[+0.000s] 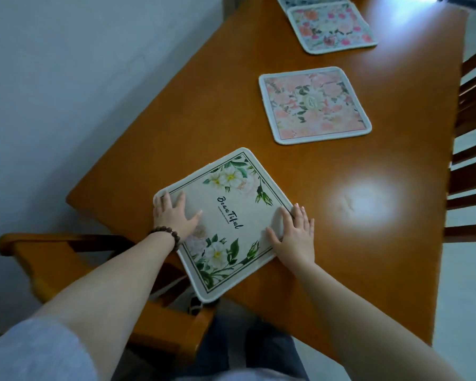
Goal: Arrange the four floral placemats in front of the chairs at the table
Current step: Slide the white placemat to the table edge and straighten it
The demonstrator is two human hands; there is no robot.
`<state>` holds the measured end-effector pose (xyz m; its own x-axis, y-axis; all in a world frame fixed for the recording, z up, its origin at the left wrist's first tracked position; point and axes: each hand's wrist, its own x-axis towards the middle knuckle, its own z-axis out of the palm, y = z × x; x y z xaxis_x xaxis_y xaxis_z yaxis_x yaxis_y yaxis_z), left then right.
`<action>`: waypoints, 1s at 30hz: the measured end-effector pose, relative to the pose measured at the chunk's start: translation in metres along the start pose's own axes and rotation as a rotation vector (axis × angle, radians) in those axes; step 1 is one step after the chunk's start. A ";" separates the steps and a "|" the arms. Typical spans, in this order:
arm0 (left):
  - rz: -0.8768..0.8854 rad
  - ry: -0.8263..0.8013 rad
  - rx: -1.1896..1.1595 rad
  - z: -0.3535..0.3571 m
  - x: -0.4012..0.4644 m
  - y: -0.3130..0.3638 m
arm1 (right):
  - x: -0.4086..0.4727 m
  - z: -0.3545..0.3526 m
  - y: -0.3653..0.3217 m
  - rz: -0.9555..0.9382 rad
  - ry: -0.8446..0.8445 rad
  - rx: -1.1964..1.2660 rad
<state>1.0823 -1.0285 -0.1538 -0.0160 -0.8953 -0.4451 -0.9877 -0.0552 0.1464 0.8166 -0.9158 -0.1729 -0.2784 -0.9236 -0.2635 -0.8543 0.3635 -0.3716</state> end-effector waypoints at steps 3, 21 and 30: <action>0.003 -0.008 0.000 -0.017 0.018 -0.039 | 0.013 0.013 -0.044 0.004 -0.005 -0.015; 0.159 0.092 0.075 -0.074 0.101 -0.140 | -0.002 0.052 -0.168 0.477 0.176 0.141; 0.282 0.017 0.120 -0.064 0.126 -0.120 | -0.021 0.090 -0.189 0.520 0.092 0.117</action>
<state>1.2088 -1.1630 -0.1709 -0.2907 -0.8753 -0.3865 -0.9560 0.2486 0.1560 1.0232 -0.9537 -0.1776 -0.6934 -0.6230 -0.3619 -0.5402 0.7820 -0.3110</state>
